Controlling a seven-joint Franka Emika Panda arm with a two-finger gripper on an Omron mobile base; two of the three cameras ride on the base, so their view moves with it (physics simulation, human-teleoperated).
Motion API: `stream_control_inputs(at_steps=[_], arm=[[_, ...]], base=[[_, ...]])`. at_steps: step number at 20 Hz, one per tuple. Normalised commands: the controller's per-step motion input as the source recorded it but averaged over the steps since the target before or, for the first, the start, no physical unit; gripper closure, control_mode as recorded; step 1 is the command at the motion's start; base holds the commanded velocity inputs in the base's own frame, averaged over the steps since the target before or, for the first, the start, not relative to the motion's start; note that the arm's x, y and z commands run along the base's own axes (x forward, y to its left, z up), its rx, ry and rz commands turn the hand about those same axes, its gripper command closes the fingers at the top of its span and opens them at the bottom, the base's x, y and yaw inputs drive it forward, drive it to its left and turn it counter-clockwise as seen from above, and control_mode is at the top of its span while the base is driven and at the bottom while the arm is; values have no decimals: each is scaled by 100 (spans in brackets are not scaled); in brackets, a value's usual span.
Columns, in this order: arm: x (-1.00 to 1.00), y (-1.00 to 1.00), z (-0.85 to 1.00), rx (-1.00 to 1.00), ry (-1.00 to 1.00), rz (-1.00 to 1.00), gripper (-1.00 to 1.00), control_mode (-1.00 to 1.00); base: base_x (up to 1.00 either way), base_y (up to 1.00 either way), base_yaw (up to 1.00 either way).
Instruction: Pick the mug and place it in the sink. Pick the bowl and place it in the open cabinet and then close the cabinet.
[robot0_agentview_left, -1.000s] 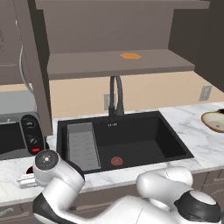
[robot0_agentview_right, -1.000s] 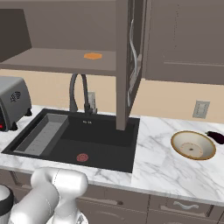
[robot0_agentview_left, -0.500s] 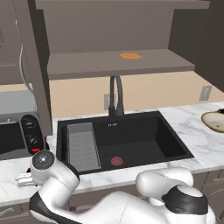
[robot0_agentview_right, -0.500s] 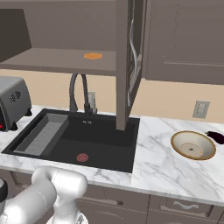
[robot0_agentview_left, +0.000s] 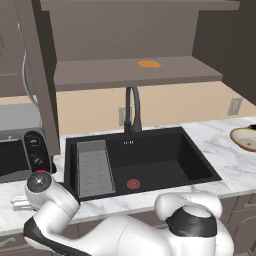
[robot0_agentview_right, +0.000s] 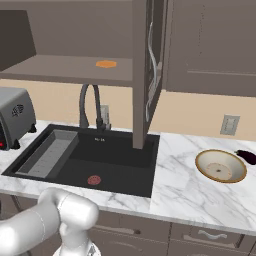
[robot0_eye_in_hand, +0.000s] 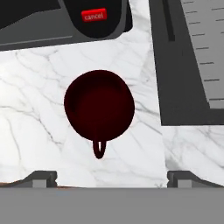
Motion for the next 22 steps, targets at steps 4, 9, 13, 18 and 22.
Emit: stream_control_inputs(at_steps=[4, 9, 13, 18, 22], arm=[[13, 33, -19, 0, 0, -6, -100, -100], [15, 23, -22, 0, 0, -5, -100, -100], [23, 16, -27, 0, 0, -3, -100, -100], [10, 6, -23, 0, 1, -1, -100, -100], [7, 1, -19, 0, 5, 0, -100, -100]], base=[[0, 0, 0], [0, 0, 0], [0, 0, 0], [0, 0, 0], [0, 0, 0]])
